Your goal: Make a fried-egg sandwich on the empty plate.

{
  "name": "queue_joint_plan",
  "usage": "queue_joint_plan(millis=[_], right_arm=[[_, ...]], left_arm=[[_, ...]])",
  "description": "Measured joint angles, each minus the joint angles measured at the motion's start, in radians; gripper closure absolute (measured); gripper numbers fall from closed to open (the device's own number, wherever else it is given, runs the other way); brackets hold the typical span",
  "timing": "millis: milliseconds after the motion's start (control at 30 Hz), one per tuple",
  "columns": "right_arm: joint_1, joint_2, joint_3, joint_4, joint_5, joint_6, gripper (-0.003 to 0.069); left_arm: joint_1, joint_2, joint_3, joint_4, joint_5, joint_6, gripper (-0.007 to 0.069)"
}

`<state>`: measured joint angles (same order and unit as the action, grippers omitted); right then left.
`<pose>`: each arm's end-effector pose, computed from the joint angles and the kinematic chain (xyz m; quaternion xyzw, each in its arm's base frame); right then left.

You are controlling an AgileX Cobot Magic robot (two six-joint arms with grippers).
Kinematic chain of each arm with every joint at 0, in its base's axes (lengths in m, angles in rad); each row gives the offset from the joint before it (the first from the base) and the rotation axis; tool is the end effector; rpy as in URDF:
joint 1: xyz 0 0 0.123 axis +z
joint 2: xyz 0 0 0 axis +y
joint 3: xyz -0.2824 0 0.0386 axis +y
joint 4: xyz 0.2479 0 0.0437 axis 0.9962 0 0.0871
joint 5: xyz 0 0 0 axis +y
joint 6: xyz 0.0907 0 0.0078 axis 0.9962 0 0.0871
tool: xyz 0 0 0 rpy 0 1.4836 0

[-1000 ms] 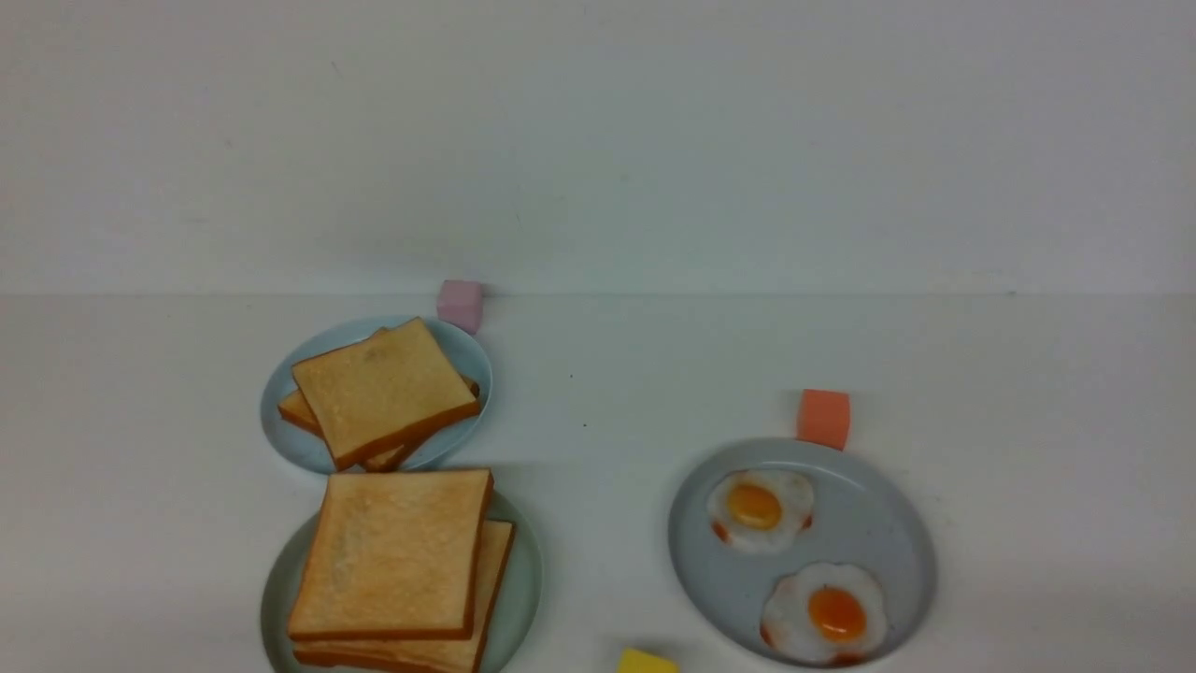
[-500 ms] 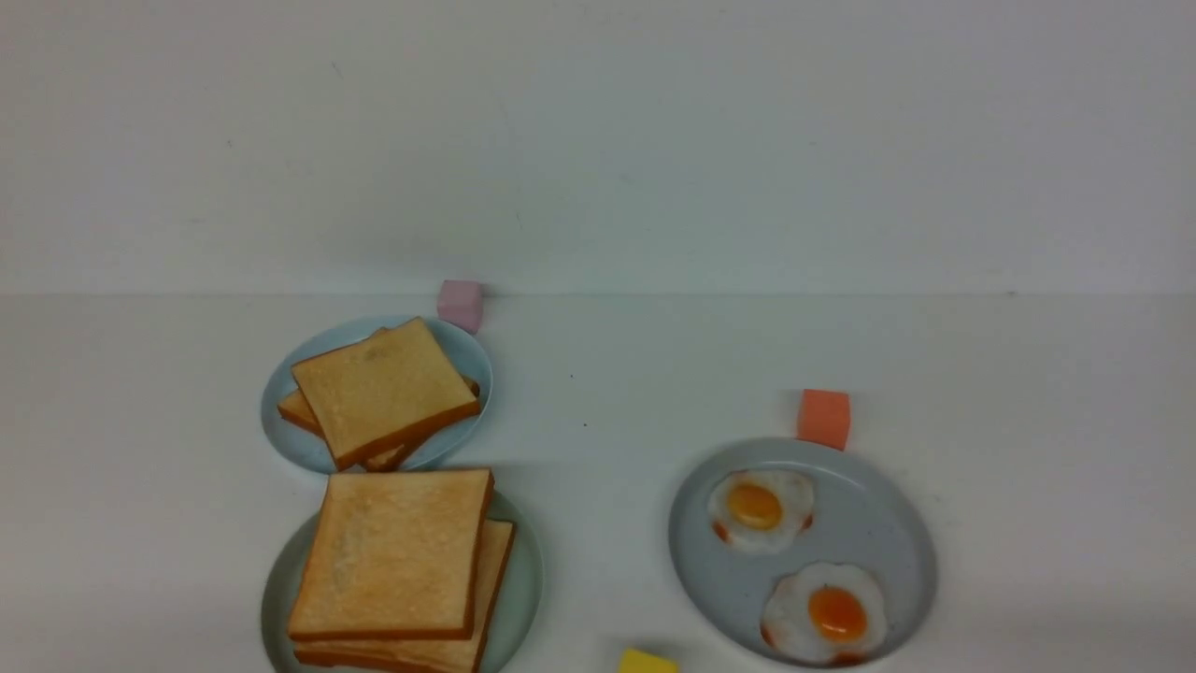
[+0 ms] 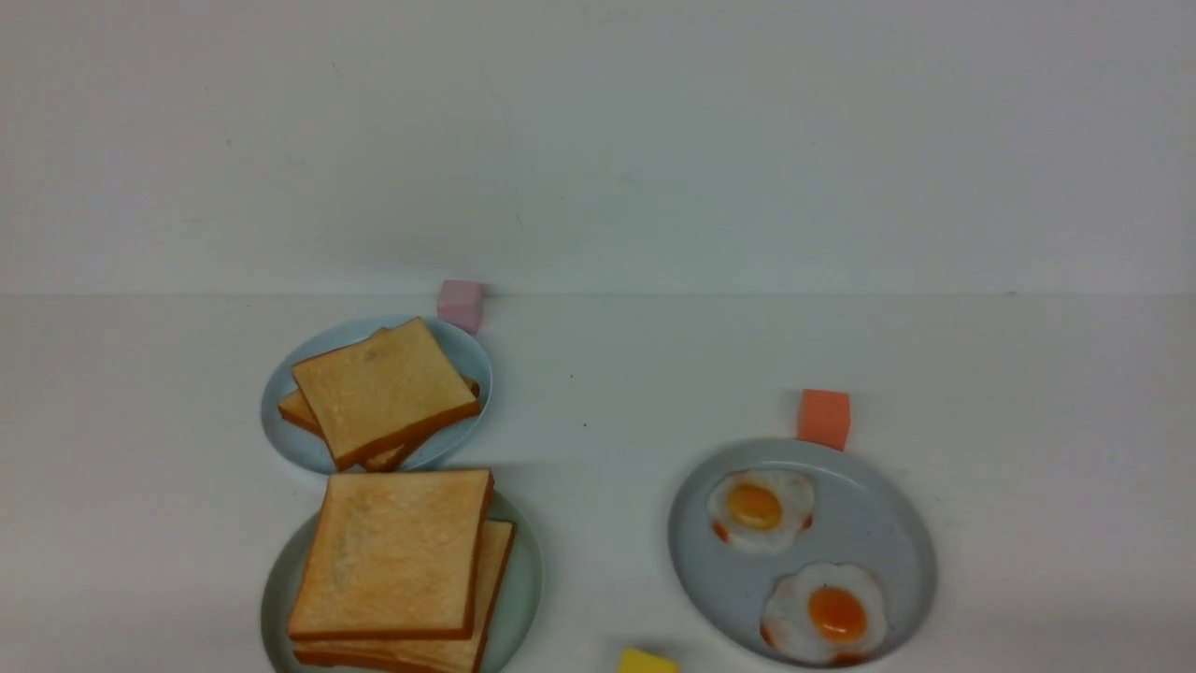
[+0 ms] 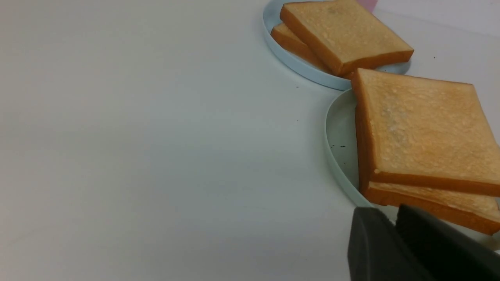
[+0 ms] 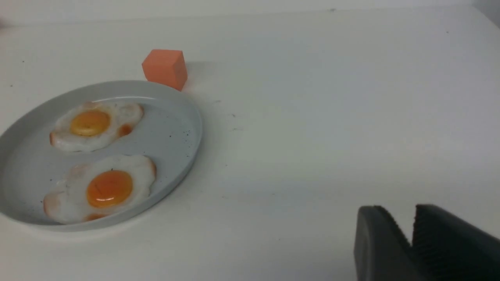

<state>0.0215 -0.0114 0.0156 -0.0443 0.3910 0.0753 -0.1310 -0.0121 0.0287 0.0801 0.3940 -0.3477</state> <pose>0.0520 -0.0004 0.1734 0.0102 0.8070 0.0097 0.5904 0.0519 -0.0040 0.1688 -0.0668 0.8086 -0.1053 0.5750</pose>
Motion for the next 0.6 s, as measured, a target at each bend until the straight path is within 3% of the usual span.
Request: queue_joint_plan(millis=[600], right_arm=[[0.0, 0.0, 0.0, 0.0, -0.001, 0.0, 0.0475]], left_arm=[[0.0, 0.0, 0.0, 0.0, 0.0, 0.0, 0.0509]])
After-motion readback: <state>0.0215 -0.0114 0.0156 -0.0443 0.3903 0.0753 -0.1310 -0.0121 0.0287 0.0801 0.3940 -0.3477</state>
